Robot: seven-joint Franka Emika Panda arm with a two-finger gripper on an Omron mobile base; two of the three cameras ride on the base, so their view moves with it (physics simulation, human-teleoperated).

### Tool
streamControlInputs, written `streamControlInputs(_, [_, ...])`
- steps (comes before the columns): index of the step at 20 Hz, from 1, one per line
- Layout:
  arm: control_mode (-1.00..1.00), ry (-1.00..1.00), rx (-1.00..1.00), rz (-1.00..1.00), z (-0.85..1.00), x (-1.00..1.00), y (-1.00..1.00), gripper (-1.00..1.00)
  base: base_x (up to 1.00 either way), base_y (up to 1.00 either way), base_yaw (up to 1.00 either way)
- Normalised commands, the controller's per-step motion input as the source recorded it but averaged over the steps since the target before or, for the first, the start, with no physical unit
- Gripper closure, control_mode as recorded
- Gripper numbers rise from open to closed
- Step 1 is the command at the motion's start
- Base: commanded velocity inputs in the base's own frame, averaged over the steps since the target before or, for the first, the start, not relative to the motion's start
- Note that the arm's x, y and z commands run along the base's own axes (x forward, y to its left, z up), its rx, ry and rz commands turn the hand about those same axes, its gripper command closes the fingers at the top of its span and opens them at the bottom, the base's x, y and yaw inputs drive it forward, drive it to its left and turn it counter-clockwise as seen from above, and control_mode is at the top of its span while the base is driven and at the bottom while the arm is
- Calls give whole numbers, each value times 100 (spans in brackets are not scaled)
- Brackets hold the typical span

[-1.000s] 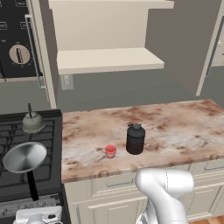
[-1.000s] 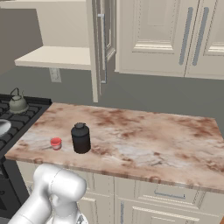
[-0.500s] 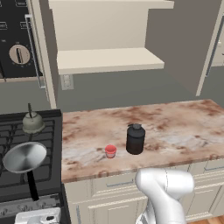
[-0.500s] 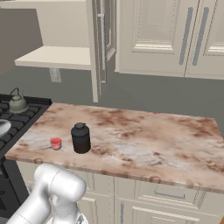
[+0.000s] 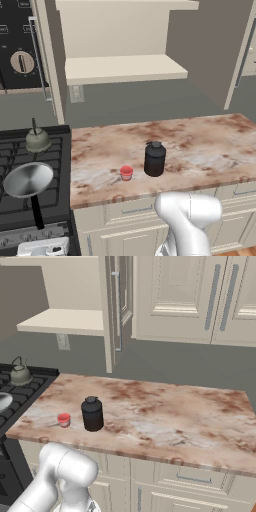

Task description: Pick the pan from the cabinet and place it on the stove. Then turn on the stove burner for the pan.

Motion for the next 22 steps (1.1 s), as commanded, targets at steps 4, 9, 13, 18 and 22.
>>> streamControlInputs(4, [-100,0,0,0,-4,6,0,-100,0,0,0])
streamControlInputs(9, [-100,0,-1,0,-8,7,0,-100,0,0,0])
streamControlInputs(13, [-100,0,0,0,-8,5,4,-100,0,0,0])
streamControlInputs(18, [-100,0,-1,0,-11,6,9,100,0,0,0])
streamControlInputs(22, [-100,0,0,0,-9,19,19,100,0,0,0])
